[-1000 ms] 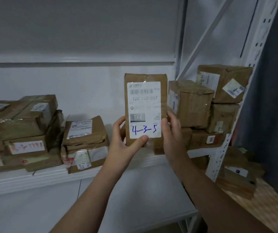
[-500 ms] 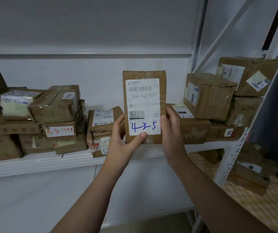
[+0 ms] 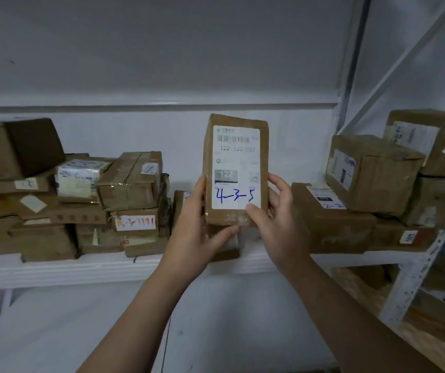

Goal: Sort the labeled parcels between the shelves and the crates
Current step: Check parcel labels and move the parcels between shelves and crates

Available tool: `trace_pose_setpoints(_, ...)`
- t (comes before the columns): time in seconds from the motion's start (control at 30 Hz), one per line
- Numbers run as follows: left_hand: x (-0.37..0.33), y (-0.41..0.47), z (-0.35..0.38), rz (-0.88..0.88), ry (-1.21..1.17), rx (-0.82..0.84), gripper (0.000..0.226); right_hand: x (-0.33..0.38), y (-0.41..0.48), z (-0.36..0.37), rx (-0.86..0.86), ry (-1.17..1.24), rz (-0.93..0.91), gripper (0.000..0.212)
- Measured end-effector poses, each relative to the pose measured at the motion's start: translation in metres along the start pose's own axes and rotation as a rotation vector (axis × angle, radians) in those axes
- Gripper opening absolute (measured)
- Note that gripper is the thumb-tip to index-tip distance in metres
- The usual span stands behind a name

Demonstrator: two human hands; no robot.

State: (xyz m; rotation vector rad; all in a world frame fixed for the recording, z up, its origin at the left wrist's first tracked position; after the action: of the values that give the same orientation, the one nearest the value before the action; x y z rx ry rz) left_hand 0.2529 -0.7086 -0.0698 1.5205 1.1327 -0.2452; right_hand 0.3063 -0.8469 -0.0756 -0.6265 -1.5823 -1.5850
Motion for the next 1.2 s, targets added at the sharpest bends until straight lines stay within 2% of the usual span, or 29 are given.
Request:
trace_pose_setpoints(0.17,-0.001,0.018,-0.041,0.101,0.38,-0.116,0.068,0.003,0.021,0.038,0.084,0.001,0.006,0.036)
trace_pose_setpoints(0.4,-0.008,0.038,-0.064,0.171,0.564,-0.194,0.044,-0.015,0.05,0.064,0.053,-0.075,0.068,0.032)
trace_pose_setpoints(0.57,0.005,0.061,-0.066,0.137,0.702,-0.11,0.034,-0.026,0.073,0.082,0.131,-0.316,0.027,0.035)
trace_pose_setpoints(0.67,0.015,0.069,-0.063,0.144,0.916,-0.043,0.031,-0.033,0.073,0.09,0.187,-0.5,-0.061,0.041)
trace_pose_setpoints(0.73,0.018,0.069,-0.065,0.176,1.04,-0.056,0.028,-0.037,0.071,0.091,0.17,-0.556,-0.103,0.044)
trace_pose_setpoints(0.93,0.02,0.068,-0.07,0.214,1.097,-0.097,0.031,-0.035,0.069,0.103,0.13,-0.599,-0.176,0.053)
trace_pose_setpoints(1.2,0.02,0.072,-0.066,0.254,1.085,-0.055,0.034,-0.035,0.072,0.103,0.111,-0.562,-0.1,0.064)
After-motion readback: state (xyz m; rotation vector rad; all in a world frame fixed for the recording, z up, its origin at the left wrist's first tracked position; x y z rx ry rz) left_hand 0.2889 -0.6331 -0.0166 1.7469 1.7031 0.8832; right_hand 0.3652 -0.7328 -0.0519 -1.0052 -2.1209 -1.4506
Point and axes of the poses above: each hand's wrist, its own y-axis towards the middle knuckle, its own z-axis out of the palm, x = y × z, the point moved 10 cm from there along y, towards the middle knuckle, and after that the axes turned 4 degrees about -x, right-handed, at the moved point
